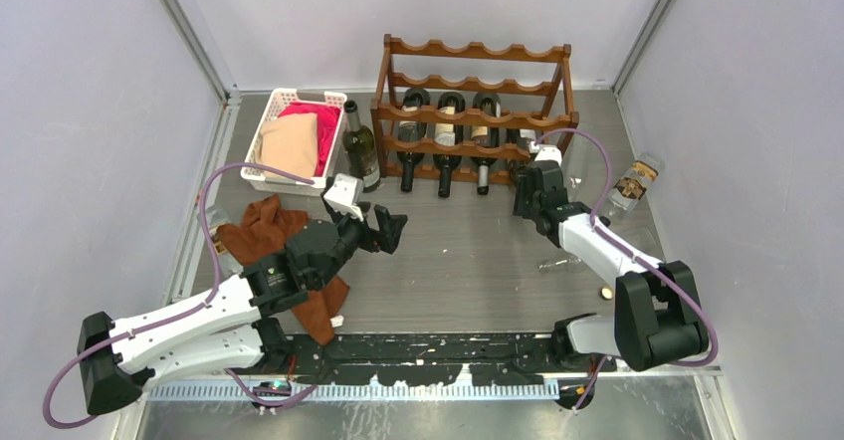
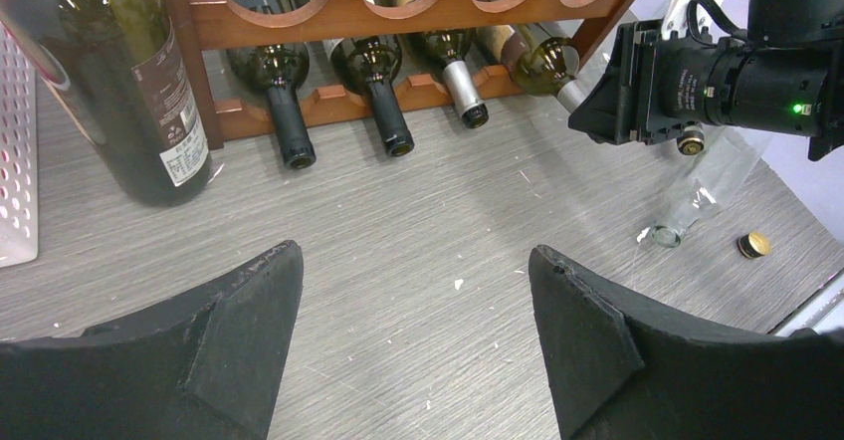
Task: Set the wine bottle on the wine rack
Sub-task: Adjust the wine bottle in the wine rack.
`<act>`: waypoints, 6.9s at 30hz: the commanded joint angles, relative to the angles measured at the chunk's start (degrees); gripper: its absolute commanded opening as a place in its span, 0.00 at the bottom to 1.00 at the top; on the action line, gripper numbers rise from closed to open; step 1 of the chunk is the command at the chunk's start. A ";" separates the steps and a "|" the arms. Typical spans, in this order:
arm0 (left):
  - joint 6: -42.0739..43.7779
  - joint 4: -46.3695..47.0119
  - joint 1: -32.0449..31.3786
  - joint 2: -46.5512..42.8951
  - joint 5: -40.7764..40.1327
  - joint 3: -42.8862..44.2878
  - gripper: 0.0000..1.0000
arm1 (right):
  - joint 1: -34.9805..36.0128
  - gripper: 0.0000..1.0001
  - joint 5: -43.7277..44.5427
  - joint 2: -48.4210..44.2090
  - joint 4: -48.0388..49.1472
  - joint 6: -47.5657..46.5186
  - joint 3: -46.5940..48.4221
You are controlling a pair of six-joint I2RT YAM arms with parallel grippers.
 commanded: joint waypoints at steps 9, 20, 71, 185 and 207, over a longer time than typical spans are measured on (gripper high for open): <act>-1.07 2.38 1.13 1.48 -1.63 0.55 0.83 | 0.50 0.08 0.36 0.83 5.78 9.24 0.53; -1.03 -1.39 2.36 2.03 -1.42 2.80 0.83 | 0.49 0.08 -3.39 1.02 16.73 20.69 -6.36; 0.78 -8.74 4.79 16.95 6.09 18.43 0.82 | -13.19 0.13 -7.39 7.35 26.08 30.32 -15.15; -1.17 -9.28 4.77 21.89 12.34 24.12 0.80 | -19.46 0.40 -25.29 16.28 33.53 35.04 -4.78; -1.75 -9.85 4.77 15.63 14.54 28.48 0.82 | -18.92 1.00 -35.21 7.67 14.61 19.23 -2.52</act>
